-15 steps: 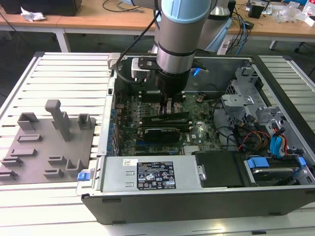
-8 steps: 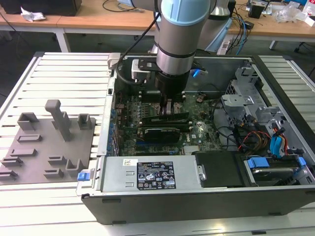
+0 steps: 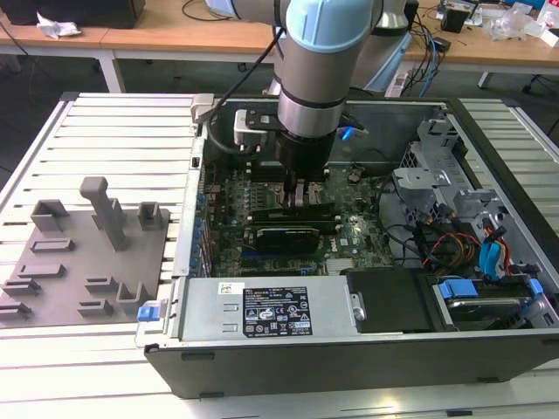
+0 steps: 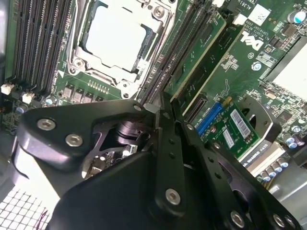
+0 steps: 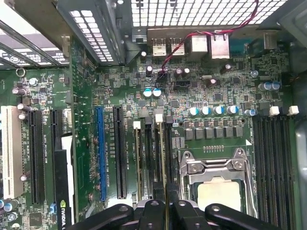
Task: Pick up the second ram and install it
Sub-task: 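Insert the second ram into the second slot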
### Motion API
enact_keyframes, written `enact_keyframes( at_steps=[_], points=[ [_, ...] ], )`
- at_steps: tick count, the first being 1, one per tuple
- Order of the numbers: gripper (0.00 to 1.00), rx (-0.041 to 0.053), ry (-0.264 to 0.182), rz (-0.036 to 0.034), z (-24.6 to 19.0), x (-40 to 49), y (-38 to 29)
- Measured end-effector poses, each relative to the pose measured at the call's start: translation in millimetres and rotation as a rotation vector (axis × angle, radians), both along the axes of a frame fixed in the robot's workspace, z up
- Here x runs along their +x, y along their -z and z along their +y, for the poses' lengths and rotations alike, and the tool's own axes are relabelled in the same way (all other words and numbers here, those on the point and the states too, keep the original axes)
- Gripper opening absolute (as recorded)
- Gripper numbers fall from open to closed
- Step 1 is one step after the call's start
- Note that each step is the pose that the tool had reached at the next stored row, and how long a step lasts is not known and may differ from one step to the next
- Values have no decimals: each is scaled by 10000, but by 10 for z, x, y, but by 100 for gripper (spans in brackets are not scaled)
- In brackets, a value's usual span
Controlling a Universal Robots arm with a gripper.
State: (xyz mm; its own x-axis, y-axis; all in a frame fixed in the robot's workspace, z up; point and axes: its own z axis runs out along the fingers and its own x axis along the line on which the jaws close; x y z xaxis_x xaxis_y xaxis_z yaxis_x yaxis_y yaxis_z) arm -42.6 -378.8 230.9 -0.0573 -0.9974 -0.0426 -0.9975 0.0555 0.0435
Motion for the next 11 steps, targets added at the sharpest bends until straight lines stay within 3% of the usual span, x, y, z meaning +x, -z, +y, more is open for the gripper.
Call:
enact_keyframes(
  at_steps=[11],
  points=[
    [13, -1, -36, 3, 7, 13, 46]
  ],
)
